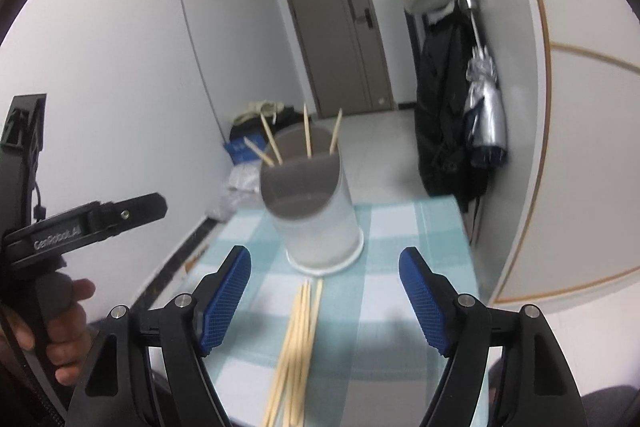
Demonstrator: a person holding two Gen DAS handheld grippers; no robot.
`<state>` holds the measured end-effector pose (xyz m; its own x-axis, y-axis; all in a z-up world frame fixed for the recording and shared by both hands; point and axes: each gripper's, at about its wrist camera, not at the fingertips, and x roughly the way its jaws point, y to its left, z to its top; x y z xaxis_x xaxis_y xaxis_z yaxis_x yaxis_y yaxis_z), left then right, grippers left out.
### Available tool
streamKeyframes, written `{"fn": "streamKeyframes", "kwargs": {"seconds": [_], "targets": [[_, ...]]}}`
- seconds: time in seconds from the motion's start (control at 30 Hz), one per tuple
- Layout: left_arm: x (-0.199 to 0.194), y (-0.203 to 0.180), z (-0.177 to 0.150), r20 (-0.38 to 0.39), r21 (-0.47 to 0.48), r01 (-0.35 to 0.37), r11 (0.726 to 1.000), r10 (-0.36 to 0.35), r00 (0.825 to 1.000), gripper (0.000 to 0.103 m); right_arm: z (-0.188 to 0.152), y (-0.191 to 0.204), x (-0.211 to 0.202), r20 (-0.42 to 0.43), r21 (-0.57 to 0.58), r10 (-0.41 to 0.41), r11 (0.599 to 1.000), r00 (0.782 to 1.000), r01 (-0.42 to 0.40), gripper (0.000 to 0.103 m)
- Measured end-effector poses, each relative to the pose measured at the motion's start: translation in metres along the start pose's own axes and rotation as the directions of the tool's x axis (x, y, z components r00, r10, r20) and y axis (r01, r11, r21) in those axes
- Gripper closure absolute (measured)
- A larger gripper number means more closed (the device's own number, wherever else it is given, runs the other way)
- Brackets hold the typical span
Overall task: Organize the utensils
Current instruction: 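Lower the right gripper to the chopstick pile and pinch one chopstick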
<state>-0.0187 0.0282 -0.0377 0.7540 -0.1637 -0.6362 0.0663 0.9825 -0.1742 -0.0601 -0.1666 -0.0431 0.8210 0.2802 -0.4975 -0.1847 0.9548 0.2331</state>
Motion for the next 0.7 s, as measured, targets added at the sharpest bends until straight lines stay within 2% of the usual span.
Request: {"fn": "streamKeyframes", "kwargs": {"seconds": [0.2,0.3,0.4,0.47,0.57,0.7], "targets": [[0.015,0.005,-0.009,-0.032,0.009,-0.009,1.0,0.009,0.999,0.006,-0.015,-0.01,0.023,-0.085,0.003,-0.029,1.0,0.996,0.029,0.027],[0.028,0.008,-0.014,-0.058,0.02,-0.035,0.999,0.036,0.998,0.007,-0.022,-0.015,0.038,-0.146,0.017,-0.047,0.999,0.988,0.05,0.027],[0.041,0.014,-0.023,-0.068,0.042,-0.067,0.997,0.069,0.995,0.006,-0.027,-0.018,0.056,-0.214,0.0,-0.074,0.997,0.974,0.076,0.027],[0.051,0.023,-0.028,-0.105,0.039,-0.064,0.997,0.068,0.992,0.007,-0.03,-0.02,0.072,-0.281,-0.013,-0.073,0.997,0.957,0.072,0.027],[0.059,0.033,-0.032,-0.112,0.037,-0.088,0.995,0.092,0.989,0.007,-0.034,-0.022,0.09,-0.349,-0.029,-0.067,0.998,0.935,0.06,0.027],[0.061,0.041,-0.025,-0.112,-0.002,-0.079,0.997,0.078,0.991,0.007,-0.036,-0.019,0.112,-0.405,-0.073,-0.084,0.996,0.91,0.059,0.027]]}}
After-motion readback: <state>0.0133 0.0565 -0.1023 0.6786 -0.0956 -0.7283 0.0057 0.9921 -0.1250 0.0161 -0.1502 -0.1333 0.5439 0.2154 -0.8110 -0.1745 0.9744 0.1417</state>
